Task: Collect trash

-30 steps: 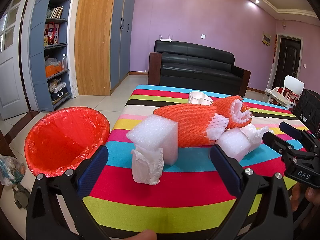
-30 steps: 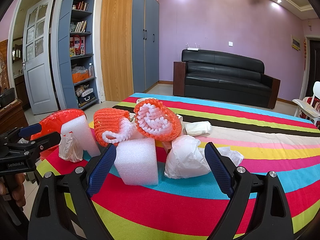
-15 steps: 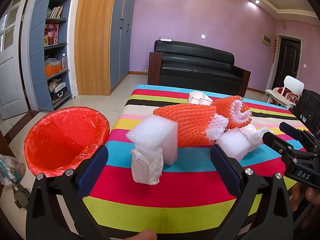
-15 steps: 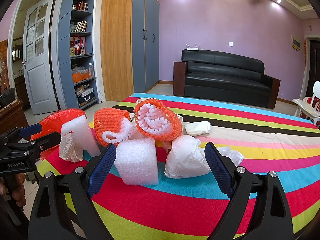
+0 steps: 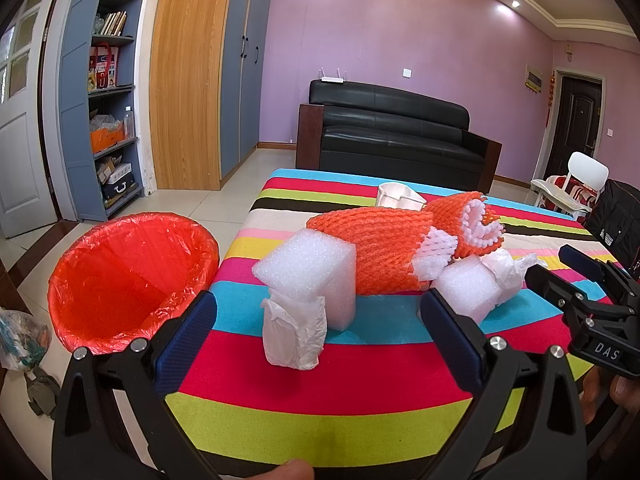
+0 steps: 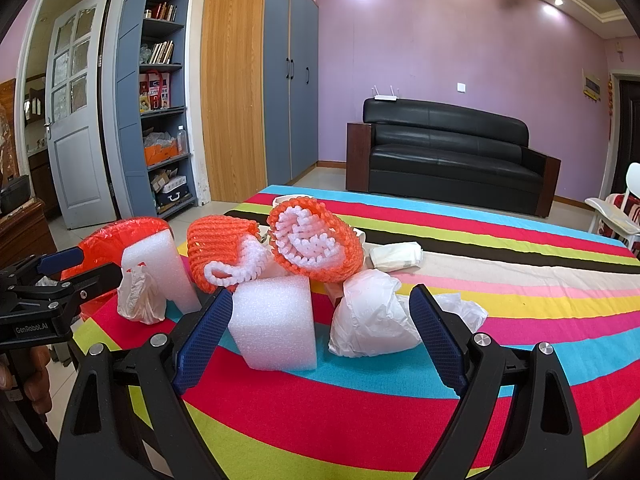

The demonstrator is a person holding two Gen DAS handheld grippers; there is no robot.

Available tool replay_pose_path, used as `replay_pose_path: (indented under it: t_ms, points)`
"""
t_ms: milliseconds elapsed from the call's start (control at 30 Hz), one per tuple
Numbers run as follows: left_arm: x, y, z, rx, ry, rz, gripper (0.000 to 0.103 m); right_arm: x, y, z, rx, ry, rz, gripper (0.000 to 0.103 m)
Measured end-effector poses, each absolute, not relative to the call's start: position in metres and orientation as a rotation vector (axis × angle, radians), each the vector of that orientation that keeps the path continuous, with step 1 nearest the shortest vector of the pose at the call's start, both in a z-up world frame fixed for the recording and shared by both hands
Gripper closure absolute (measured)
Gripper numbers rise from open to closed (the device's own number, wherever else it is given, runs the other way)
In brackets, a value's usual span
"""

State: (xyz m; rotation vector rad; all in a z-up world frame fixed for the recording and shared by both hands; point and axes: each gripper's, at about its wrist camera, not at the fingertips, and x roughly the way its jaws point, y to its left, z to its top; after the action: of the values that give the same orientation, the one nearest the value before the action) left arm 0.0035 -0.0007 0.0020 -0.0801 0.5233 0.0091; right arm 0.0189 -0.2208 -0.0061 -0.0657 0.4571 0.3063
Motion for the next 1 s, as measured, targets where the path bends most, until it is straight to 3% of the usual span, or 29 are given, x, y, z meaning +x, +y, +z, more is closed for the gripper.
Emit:
replay_pose_path:
  t_ms: [1000]
  points:
    - [0.012, 0.026, -0.011, -0.160, 0.608, 0.046, 0.005, 0.023, -0.224, -0.010, -0.047, 0.473, 0.297, 0.019]
